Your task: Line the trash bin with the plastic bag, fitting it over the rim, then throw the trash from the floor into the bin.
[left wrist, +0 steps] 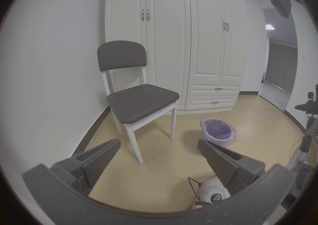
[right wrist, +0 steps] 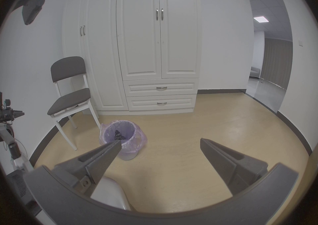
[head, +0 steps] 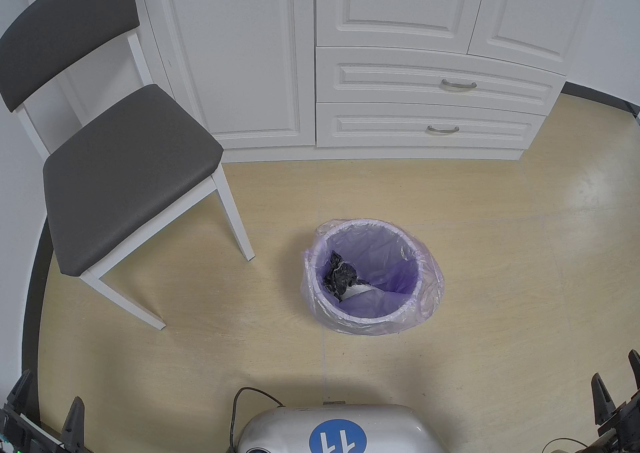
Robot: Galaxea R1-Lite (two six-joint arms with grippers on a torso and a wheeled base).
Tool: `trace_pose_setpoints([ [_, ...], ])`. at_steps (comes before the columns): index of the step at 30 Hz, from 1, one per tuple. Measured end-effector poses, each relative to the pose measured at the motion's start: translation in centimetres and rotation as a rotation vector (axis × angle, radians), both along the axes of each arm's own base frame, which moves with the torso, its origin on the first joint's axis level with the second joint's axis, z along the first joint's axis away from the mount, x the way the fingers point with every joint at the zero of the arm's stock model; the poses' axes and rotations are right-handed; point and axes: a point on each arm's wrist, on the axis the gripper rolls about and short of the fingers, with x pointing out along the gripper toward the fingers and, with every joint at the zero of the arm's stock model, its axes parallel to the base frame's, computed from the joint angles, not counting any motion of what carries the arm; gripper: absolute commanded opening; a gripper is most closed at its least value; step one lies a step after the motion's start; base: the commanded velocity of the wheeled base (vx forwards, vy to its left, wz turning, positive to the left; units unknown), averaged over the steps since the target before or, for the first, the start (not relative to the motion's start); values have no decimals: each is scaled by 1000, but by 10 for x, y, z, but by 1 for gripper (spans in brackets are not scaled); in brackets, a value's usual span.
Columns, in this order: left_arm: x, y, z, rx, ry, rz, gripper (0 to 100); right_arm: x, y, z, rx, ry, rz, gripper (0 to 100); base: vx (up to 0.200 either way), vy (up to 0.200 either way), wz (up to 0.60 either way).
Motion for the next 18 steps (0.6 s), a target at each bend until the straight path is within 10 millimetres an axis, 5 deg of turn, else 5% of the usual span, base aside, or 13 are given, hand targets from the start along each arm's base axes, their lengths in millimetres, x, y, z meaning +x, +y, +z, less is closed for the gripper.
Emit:
trace_pose_setpoints([
  [18, 0, 0, 0, 5, 0, -4, 100, 0, 0, 0, -18, 3, 9, 100, 0, 0, 0],
])
